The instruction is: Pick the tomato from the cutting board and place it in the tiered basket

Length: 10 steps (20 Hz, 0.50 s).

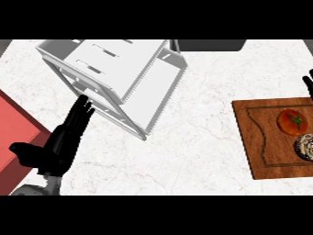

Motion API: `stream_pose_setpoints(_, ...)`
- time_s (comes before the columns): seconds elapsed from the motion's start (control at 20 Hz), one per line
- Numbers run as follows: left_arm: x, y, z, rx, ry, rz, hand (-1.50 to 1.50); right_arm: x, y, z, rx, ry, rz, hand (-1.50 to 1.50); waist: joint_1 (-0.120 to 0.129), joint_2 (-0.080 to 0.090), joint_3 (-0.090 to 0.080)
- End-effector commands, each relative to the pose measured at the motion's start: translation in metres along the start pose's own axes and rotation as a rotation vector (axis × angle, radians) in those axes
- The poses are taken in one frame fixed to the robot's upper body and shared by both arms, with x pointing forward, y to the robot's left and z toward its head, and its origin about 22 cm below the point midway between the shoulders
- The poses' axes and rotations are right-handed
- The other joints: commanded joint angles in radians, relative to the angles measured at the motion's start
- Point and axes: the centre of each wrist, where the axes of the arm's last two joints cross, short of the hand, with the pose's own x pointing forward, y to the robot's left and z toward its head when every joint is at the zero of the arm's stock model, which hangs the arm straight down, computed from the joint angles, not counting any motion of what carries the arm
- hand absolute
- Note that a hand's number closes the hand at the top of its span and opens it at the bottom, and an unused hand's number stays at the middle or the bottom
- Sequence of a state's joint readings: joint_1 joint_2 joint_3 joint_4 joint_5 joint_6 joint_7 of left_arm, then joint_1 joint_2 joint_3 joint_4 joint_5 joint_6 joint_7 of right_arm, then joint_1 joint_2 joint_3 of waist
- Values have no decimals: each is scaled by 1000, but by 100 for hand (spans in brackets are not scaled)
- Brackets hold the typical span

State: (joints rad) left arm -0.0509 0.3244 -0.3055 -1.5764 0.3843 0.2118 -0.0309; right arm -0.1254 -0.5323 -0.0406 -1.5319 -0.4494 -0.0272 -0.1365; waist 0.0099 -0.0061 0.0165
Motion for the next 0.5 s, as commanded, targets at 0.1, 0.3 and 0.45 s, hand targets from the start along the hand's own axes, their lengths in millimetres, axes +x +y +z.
stream_pose_setpoints(0.1, -2, 34, 1, 80, 26, -102, 0, 20, 15, -2, 302, -187, -66, 150, -12, 5, -16)
stream_pose_setpoints(0.3, 2, 48, 6, 125, 98, -147, 0, 55, -48, -7, 173, -142, 531, 150, -59, 1, -31)
stream_pose_setpoints(0.45, 21, 54, -7, 99, 118, -150, 0, -26, -4, 12, -66, 25, 155, -150, -7, 10, -16)
